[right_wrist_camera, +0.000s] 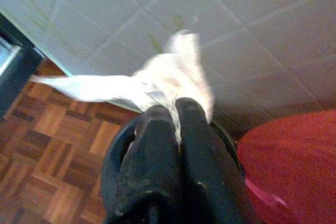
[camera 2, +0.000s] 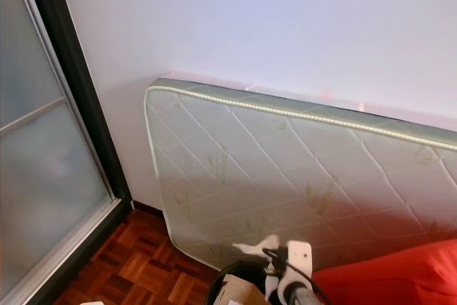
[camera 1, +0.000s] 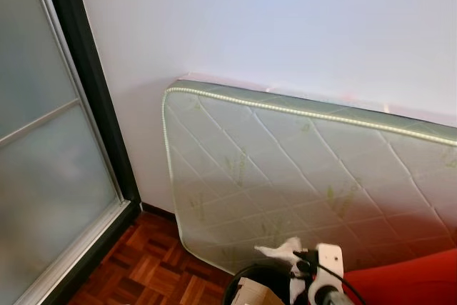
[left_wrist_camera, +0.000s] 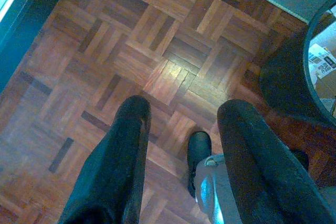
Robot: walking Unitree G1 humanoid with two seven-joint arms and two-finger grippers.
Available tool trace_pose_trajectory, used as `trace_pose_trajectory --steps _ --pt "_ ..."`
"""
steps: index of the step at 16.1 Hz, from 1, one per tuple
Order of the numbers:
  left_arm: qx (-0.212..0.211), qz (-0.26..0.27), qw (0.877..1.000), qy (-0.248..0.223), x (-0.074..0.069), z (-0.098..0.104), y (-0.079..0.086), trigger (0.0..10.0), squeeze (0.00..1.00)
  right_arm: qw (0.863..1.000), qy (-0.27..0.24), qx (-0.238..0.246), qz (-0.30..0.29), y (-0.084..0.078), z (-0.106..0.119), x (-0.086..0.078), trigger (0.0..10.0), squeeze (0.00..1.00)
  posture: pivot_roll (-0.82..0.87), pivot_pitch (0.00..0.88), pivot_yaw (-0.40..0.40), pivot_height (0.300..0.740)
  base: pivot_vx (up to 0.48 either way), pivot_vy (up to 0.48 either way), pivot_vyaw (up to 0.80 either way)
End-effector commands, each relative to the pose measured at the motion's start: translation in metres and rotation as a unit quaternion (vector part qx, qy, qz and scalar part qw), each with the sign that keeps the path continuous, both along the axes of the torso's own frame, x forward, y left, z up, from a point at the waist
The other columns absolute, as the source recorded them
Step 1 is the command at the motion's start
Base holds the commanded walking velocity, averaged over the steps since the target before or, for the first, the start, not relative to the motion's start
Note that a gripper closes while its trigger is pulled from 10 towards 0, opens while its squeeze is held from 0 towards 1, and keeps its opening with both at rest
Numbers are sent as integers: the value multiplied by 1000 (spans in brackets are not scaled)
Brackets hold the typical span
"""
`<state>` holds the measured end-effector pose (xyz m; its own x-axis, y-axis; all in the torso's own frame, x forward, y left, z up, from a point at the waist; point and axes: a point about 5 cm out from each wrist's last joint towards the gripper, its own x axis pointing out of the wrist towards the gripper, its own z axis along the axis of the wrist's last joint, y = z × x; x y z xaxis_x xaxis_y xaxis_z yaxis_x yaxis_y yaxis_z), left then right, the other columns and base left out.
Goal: Clean up the room
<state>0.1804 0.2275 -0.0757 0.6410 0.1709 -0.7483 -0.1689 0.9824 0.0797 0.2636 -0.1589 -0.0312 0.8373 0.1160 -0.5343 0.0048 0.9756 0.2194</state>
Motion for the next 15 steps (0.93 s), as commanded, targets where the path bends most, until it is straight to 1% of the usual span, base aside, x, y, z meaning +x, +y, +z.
trace_pose_trajectory --steps 1,4,6,11,15 --pt "0 -8 1000 2 -1 -1 -3 10000 0 1000 -17 4 2 3 7 8 10000 0 78 6 -24 740 0 0 0" --pt "1 -4 1000 -5 0 0 -4 10000 0 1000 -16 4 6 6 6 7 10000 0 86 13 -27 740 0 0 0" --pt "1 -7 1000 -7 1 0 -6 10000 0 1000 -11 4 3 5 3 4 10000 0 81 16 -23 740 242 0 0" --pt "0 -8 1000 -4 -1 -1 -5 10000 0 1000 5 -5 -10 -2 -2 -3 10000 0 83 20 -23 740 261 0 0" --pt "0 0 1000 6 -9 -3 2 10000 0 1000 5 -10 -20 -8 -1 -2 10000 0 89 20 -24 740 289 0 0"
